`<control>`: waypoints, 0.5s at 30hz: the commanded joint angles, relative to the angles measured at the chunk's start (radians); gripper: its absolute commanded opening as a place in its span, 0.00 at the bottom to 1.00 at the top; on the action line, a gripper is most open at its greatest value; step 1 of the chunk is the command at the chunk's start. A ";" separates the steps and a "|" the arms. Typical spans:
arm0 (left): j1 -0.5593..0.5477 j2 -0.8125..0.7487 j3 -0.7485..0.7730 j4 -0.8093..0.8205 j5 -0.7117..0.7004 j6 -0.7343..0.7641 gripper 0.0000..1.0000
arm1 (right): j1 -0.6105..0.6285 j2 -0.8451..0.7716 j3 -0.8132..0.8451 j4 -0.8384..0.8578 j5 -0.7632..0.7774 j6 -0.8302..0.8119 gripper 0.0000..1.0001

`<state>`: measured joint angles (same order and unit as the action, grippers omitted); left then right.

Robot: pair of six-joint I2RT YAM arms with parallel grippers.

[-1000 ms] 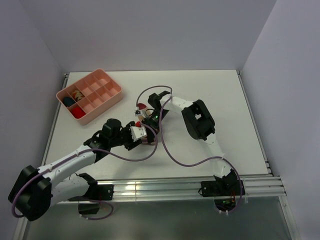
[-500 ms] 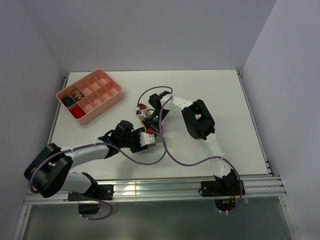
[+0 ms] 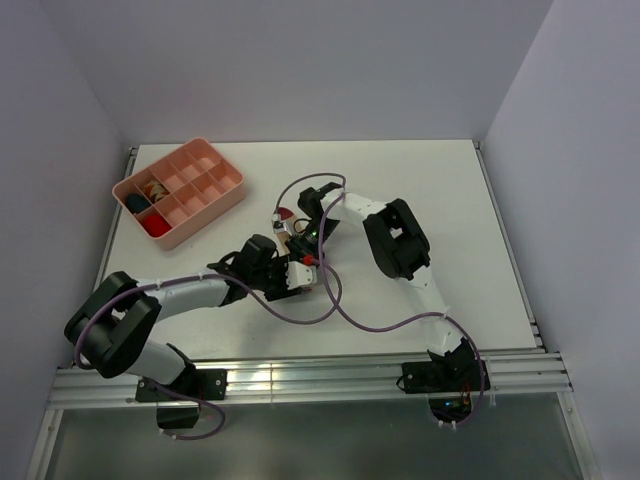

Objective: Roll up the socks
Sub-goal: Roll the sock at the center of the board.

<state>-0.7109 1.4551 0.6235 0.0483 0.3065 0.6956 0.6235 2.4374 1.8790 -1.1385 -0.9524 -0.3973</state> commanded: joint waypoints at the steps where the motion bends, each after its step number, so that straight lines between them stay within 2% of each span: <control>1: -0.021 0.007 0.019 -0.041 0.000 0.022 0.55 | -0.004 0.071 -0.035 0.029 0.195 -0.025 0.00; 7: -0.029 0.047 0.042 -0.073 -0.009 0.024 0.52 | -0.004 0.068 -0.040 0.031 0.196 -0.023 0.00; 15: -0.030 0.082 0.056 -0.110 0.008 0.019 0.44 | -0.010 0.061 -0.044 0.045 0.201 -0.011 0.00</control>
<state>-0.7284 1.5139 0.6624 0.0151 0.2729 0.7155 0.6189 2.4386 1.8774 -1.1397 -0.9516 -0.3786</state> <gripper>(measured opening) 0.454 0.013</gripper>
